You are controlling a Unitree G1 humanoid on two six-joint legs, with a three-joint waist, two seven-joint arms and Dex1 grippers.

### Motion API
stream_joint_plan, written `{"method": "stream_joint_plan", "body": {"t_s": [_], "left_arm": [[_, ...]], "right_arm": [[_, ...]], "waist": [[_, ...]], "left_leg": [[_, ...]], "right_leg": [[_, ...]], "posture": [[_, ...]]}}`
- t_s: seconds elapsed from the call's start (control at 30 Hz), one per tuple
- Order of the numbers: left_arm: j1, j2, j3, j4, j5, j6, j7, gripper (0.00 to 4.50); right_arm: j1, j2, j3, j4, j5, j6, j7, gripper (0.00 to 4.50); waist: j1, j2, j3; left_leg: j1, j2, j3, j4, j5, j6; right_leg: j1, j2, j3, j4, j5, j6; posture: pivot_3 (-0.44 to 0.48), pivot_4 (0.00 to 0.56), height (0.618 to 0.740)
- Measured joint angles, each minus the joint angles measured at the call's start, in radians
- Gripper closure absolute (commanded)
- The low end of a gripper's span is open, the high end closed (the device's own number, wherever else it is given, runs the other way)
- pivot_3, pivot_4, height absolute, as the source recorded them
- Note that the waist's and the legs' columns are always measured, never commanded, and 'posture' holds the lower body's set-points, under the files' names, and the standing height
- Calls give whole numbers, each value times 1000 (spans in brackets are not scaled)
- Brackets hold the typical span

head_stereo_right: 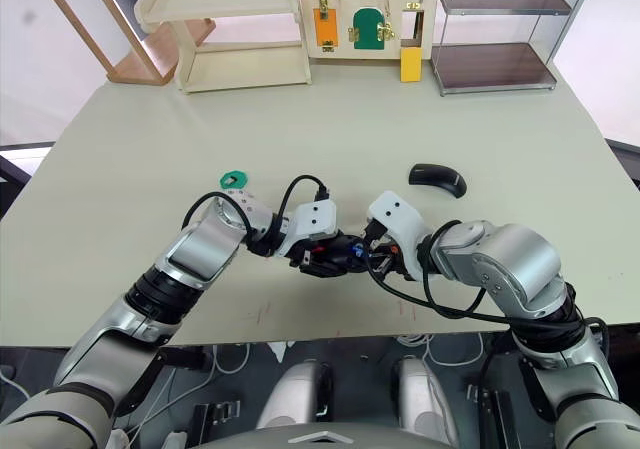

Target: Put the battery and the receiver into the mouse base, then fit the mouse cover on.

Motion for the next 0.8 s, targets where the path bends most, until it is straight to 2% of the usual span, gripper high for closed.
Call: {"method": "stream_joint_plan", "body": {"t_s": [0.5,0.57,0.63,0.73,0.77,0.8], "left_arm": [[2,2,2,-4,0,3,0,1571],[2,2,1,-4,0,3,0,1571],[2,2,1,-4,0,3,0,1571],[2,1,1,-4,0,3,0,1571],[2,1,1,-4,0,3,0,1571],[2,1,1,-4,0,3,0,1571]], "right_arm": [[-9,63,-22,24,-16,1,-13,4334],[-6,63,-23,24,-16,0,-12,3277],[1,74,-22,24,-14,-2,-10,2449],[15,76,-24,23,-11,-19,-7,740],[18,76,-27,23,-10,-21,-6,501],[20,76,-29,23,-8,-21,-5,501]], "waist": [[-1,0,0],[-1,0,0],[-1,0,0],[-1,0,0],[-1,0,0],[-1,0,0]], "left_leg": [[0,0,0,0,0,0],[0,0,0,0,0,0],[0,0,0,0,0,0],[0,0,0,-1,0,0],[-1,0,0,-1,0,0],[-1,0,0,-1,0,0]], "right_leg": [[0,0,0,0,0,0],[0,0,0,0,0,0],[0,0,0,0,0,0],[0,0,0,-1,0,0],[0,0,0,-1,0,0],[0,0,0,-1,0,0]], "posture": [[0,150,740],[0,150,740],[0,150,740],[0,150,740],[0,150,740],[0,150,740]]}}
